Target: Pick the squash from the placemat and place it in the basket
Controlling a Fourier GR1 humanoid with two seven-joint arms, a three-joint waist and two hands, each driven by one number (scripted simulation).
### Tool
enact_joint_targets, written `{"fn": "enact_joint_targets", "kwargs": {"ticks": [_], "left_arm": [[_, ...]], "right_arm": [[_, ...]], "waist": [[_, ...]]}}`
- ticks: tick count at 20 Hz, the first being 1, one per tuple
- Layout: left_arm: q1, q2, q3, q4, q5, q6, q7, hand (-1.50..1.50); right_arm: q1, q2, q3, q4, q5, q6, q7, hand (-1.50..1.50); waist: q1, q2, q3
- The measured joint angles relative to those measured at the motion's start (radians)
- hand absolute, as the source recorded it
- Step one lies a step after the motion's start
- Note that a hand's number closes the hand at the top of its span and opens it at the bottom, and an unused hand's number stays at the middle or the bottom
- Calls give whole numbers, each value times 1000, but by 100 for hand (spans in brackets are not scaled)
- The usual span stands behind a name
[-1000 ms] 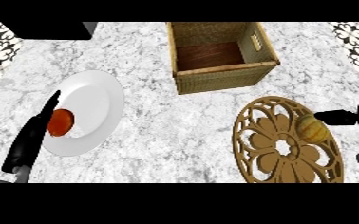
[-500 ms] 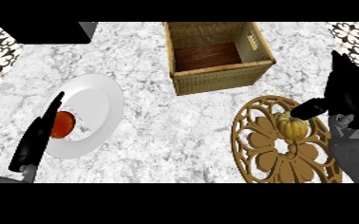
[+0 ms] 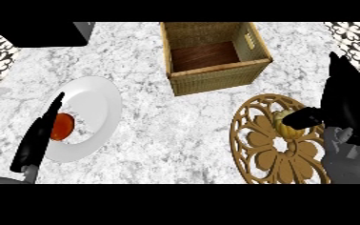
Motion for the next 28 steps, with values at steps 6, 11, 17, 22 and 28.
{"fn": "enact_joint_targets", "kwargs": {"ticks": [6, 11, 17, 22, 28], "left_arm": [[1, -7, 9, 8, -7, -12, -23, 0], [-14, -27, 9, 21, -26, -10, -25, 0], [-20, -31, 21, 27, -34, -27, -22, 0], [-22, -48, 20, 24, -56, -25, -25, 0], [-45, -58, 41, 55, -58, -47, -26, 0]], "right_arm": [[57, 77, -24, -68, 108, 44, 4, -150], [91, 133, -28, -86, 187, 67, -5, -150], [122, 193, -59, -107, 257, 106, -36, -150], [140, 252, -85, -94, 317, 135, -70, -150], [152, 327, -120, -78, 380, 170, -109, -150]], "waist": [[9, 6, 3], [18, 9, 5], [25, 11, 6], [29, 12, 7], [29, 13, 7]]}}
